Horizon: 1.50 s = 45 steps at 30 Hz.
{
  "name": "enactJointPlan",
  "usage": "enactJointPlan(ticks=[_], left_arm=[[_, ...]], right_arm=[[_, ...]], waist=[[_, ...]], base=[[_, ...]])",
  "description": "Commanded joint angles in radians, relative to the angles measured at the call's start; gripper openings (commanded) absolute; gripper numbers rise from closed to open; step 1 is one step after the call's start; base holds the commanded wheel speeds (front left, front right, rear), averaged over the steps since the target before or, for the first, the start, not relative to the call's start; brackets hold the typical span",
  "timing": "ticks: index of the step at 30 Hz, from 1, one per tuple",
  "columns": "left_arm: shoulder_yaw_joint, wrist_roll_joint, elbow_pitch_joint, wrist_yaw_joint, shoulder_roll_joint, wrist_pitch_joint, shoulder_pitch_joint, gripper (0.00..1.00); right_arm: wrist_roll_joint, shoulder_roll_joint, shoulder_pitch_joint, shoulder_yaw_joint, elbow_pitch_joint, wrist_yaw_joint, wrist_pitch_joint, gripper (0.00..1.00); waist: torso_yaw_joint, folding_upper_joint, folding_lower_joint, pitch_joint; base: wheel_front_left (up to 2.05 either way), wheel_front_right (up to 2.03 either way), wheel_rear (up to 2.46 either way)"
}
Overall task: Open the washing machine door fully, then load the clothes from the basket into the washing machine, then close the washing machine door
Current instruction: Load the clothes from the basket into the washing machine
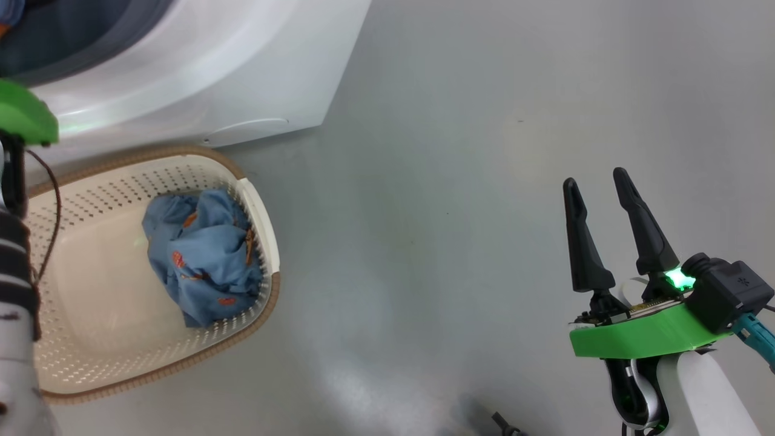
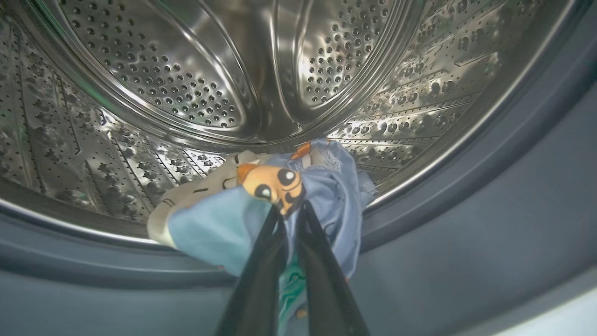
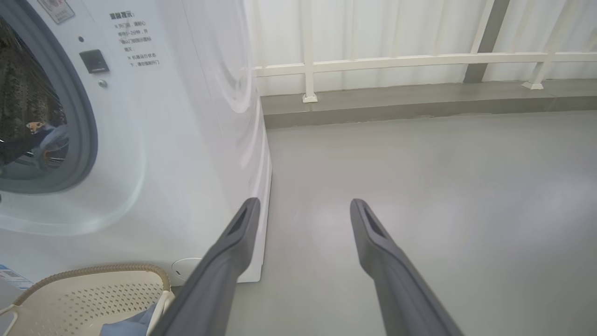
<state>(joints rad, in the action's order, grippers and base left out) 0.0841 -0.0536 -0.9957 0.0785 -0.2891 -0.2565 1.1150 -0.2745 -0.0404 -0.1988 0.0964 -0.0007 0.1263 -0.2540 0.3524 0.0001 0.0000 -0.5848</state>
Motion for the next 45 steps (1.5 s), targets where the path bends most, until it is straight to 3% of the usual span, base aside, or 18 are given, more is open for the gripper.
enactJointPlan(ticks=[1, 11, 18, 28, 35, 38, 40, 45], left_arm=[[-0.004, 0.021, -0.005, -0.006, -0.042, -0.005, 0.043, 0.0], [-0.047, 0.045, -0.165, -0.053, -0.038, 0.006, 0.249, 0.0], [-0.09, 0.078, -0.225, -0.073, -0.076, 0.013, 0.344, 0.0], [-0.101, 0.077, -0.211, -0.108, -0.123, -0.004, 0.392, 0.0], [-0.132, 0.094, -0.252, -0.103, -0.166, 0.029, 0.396, 0.0], [-0.154, 0.108, -0.269, -0.097, -0.17, 0.089, 0.414, 0.06], [-0.165, 0.113, -0.278, -0.087, -0.175, 0.136, 0.42, 0.18], [-0.17, 0.102, -0.289, -0.073, -0.177, 0.254, 0.409, 0.35]], right_arm=[[-0.017, -0.01, -0.01, 0.025, -0.024, 0.004, -0.008, 1.0], [-0.044, -0.01, -0.023, 0.048, -0.022, 0.004, -0.008, 1.0], [-0.066, -0.01, -0.033, 0.073, -0.017, 0.004, -0.008, 1.0], [-0.083, -0.01, -0.031, 0.092, -0.017, 0.004, -0.008, 1.0], [-0.09, -0.01, -0.013, 0.103, -0.016, 0.004, -0.008, 1.0], [-0.093, -0.01, -0.007, 0.103, -0.013, 0.004, -0.008, 1.0], [-0.096, -0.01, -0.006, 0.108, -0.01, 0.004, -0.008, 1.0], [-0.098, -0.01, -0.005, 0.115, -0.009, 0.004, -0.008, 1.0]], waist=[[0.009, -0.0001, 0.0, -0.008], [0.039, -0.0001, 0.0, -0.032], [0.078, -0.0001, 0.0, -0.045], [0.121, -0.0001, 0.0, -0.047], [0.139, -0.0001, 0.0, -0.042], [0.136, -0.0001, 0.0, -0.038], [0.136, -0.0001, 0.0, -0.034], [0.131, -0.0001, 0.0, -0.023]], base=[[0.0, 0.0, 0.0], [0.0, 0.0, 0.0], [0.0, 0.0, 0.0], [0.0, 0.0, 0.0], [0.0, 0.0, 0.0], [0.0, 0.0, 0.0], [0.0, 0.0, 0.0], [0.0, 0.0, 0.0]])
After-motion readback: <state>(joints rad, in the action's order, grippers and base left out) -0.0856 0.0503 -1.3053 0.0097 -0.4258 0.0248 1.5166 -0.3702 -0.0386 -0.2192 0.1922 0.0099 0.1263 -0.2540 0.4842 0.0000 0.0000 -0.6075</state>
